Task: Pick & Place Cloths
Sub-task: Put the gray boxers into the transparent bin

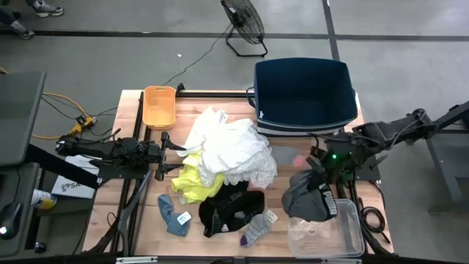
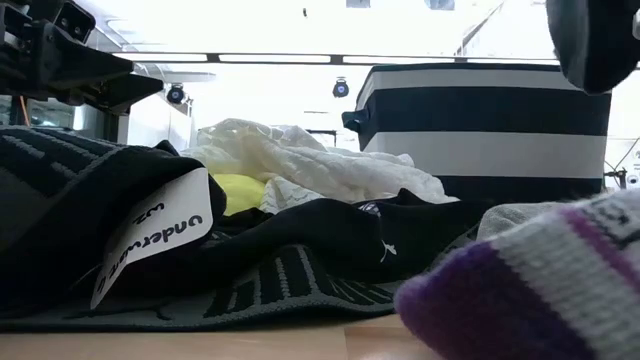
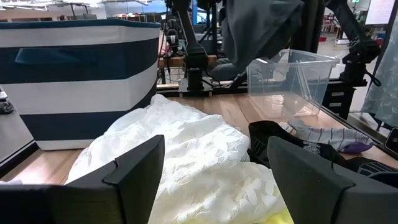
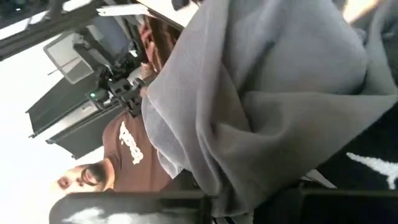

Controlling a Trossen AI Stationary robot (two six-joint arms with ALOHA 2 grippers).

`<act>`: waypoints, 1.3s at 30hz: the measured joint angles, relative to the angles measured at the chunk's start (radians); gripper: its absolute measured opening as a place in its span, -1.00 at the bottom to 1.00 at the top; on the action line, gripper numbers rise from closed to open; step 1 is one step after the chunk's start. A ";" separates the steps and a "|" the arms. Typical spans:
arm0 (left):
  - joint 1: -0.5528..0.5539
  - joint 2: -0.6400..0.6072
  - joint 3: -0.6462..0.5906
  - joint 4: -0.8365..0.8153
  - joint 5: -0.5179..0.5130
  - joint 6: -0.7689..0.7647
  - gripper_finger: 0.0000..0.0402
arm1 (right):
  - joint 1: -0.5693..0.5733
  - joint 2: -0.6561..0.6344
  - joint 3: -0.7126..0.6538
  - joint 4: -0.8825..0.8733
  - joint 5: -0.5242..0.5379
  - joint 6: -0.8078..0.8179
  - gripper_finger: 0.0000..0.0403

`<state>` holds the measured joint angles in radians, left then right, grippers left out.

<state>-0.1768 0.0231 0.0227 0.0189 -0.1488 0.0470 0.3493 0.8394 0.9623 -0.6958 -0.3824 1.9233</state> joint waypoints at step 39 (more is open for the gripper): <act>0.000 0.000 0.000 0.000 0.000 0.000 0.40 | 0.587 0.664 0.591 -0.553 0.196 0.461 -0.94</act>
<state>-0.1768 0.0231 0.0227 0.0185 -0.1486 0.0471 0.9359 1.5038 1.5528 -1.2491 -0.1866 2.3842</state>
